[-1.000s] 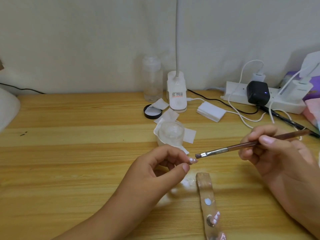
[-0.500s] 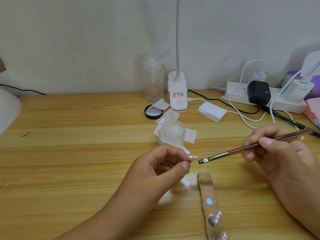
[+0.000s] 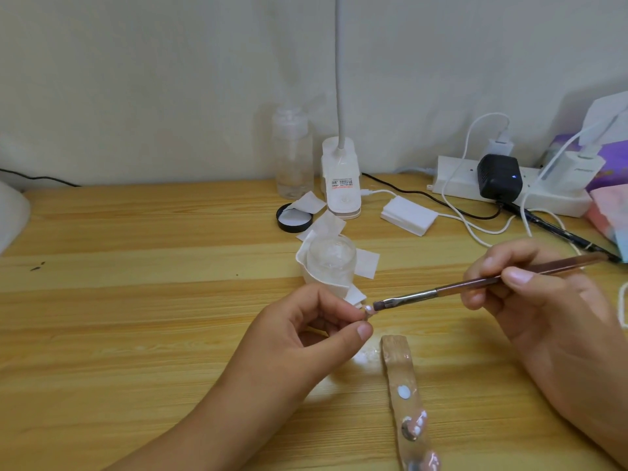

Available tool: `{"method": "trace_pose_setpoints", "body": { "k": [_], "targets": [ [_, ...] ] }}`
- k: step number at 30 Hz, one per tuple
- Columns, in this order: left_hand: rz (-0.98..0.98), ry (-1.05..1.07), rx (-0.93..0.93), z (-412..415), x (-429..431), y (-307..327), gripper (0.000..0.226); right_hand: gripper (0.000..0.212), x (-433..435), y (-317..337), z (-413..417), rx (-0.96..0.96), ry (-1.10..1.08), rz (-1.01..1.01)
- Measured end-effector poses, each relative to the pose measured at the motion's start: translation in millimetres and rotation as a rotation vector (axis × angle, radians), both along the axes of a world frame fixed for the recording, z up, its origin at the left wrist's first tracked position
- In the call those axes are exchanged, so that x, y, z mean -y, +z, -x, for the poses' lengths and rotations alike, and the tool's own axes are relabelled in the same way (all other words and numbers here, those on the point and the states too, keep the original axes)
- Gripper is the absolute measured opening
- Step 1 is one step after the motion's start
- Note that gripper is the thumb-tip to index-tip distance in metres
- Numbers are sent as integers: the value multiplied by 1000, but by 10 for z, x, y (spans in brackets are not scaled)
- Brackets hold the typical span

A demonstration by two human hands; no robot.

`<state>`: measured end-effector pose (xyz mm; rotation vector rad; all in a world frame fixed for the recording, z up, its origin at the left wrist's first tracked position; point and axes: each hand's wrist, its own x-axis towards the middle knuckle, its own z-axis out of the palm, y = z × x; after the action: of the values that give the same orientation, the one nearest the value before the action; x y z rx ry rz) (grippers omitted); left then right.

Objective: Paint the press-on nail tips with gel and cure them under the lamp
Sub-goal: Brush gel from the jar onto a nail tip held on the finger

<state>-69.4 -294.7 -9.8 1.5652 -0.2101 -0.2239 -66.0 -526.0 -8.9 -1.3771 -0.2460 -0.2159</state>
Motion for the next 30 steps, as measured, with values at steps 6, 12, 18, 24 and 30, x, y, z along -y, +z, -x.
{"method": "trace_pose_setpoints", "body": {
  "k": [6, 12, 18, 24, 30],
  "targets": [
    [-3, 3, -3, 3, -3, 5, 7, 15, 8, -14, -7, 37, 7, 45],
    [-20, -5, 21, -1, -11, -5, 6, 13, 19, -58, 13, 96, -95, 160],
    [-30, -63, 54, 5, -32, -21, 19, 10, 5, -13, -8, -23, -67, -15],
    [-31, -66, 72, -10, -22, -14, 8, 26, -52, 28, 20, -56, -41, -66],
    [-20, -60, 73, 2, -39, -28, 19, 21, -68, 37, 22, -70, -13, -39]
  ]
}}
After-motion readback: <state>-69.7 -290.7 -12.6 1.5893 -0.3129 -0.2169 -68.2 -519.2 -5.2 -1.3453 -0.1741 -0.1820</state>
